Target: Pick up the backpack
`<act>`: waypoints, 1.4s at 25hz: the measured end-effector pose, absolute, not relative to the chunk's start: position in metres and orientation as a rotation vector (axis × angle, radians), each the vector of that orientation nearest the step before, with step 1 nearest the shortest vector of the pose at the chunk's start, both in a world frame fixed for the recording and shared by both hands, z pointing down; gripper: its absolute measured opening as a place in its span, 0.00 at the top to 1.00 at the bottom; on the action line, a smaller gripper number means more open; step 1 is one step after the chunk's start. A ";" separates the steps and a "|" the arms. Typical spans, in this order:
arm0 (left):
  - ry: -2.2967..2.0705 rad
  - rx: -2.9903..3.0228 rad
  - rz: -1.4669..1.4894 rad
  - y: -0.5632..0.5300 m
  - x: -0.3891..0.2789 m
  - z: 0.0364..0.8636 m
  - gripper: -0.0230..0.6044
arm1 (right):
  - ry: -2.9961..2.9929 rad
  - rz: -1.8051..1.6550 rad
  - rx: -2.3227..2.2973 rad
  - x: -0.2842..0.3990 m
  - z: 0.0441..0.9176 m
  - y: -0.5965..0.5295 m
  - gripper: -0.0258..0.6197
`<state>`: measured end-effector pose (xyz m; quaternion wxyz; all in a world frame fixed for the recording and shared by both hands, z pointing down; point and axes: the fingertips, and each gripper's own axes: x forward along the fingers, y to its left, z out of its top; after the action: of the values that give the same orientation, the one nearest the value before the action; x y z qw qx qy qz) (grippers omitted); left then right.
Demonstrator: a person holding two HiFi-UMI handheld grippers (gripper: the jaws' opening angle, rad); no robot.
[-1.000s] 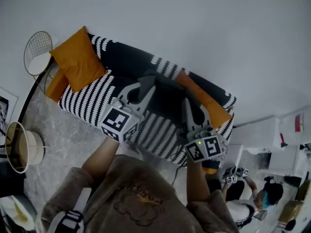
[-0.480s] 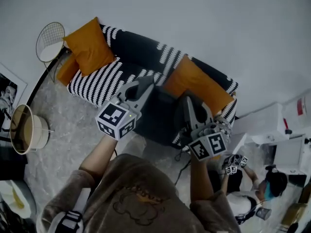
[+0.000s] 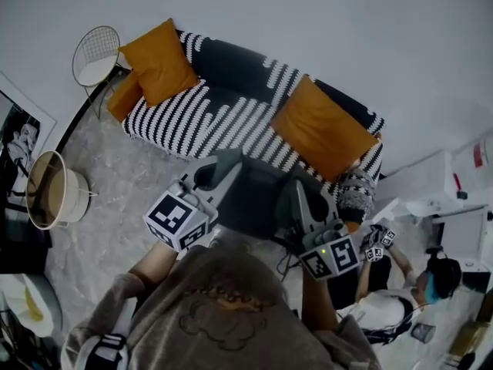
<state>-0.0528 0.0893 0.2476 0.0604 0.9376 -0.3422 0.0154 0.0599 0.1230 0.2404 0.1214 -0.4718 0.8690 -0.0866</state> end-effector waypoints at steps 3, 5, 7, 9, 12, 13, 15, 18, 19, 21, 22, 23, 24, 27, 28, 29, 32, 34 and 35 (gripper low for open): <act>-1.020 2.857 0.022 0.106 -0.060 0.248 0.91 | 2.510 -0.251 -1.398 0.052 0.241 0.139 0.92; -1.014 2.856 0.012 0.113 -0.066 0.248 0.91 | 2.496 -0.253 -1.402 0.047 0.242 0.146 0.92; -1.013 2.853 0.010 0.116 -0.070 0.249 0.91 | 2.493 -0.255 -1.404 0.043 0.243 0.150 0.92; -1.010 2.853 0.009 0.117 -0.072 0.250 0.92 | 2.494 -0.256 -1.407 0.040 0.244 0.152 0.92; -1.005 2.852 0.010 0.114 -0.074 0.250 0.92 | 2.500 -0.254 -1.410 0.037 0.244 0.151 0.92; -1.008 2.850 0.009 0.113 -0.076 0.251 0.92 | 2.505 -0.253 -1.409 0.035 0.245 0.150 0.92; -1.016 2.848 0.009 0.112 -0.079 0.252 0.92 | 2.516 -0.249 -1.407 0.031 0.245 0.150 0.92; -1.025 2.849 0.013 0.112 -0.079 0.253 0.92 | 2.525 -0.244 -1.402 0.030 0.246 0.151 0.92; -1.026 2.850 0.016 0.112 -0.079 0.255 0.91 | 2.528 -0.243 -1.400 0.030 0.247 0.151 0.92; -1.030 2.848 0.021 0.112 -0.081 0.257 0.91 | 2.538 -0.245 -1.397 0.028 0.249 0.152 0.92; -1.033 2.844 0.023 0.112 -0.082 0.258 0.91 | 2.542 -0.247 -1.395 0.027 0.250 0.153 0.92; -1.035 2.840 0.025 0.113 -0.083 0.258 0.91 | 2.545 -0.250 -1.394 0.025 0.251 0.153 0.92; -1.037 2.836 0.029 0.114 -0.083 0.258 0.91 | 2.547 -0.254 -1.392 0.024 0.251 0.154 0.92; -1.043 2.827 0.040 0.117 -0.085 0.261 0.91 | 2.555 -0.266 -1.383 0.022 0.253 0.158 0.92; -1.045 2.822 0.043 0.118 -0.085 0.262 0.91 | 2.557 -0.270 -1.380 0.022 0.254 0.158 0.92; -1.048 2.816 0.046 0.118 -0.085 0.263 0.91 | 2.559 -0.273 -1.376 0.022 0.255 0.159 0.92; -1.050 2.800 0.051 0.120 -0.085 0.266 0.91 | 2.562 -0.284 -1.372 0.022 0.258 0.160 0.92; -1.046 2.799 0.054 0.123 -0.086 0.269 0.91 | 2.562 -0.291 -1.371 0.021 0.259 0.162 0.92; -1.045 2.798 0.054 0.124 -0.086 0.269 0.91 | 2.563 -0.294 -1.370 0.021 0.260 0.164 0.92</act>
<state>-0.0858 0.1242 0.2694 0.0773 0.9338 -0.3488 0.0181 0.0205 0.1638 0.2596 0.1102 -0.4663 0.8721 -0.1000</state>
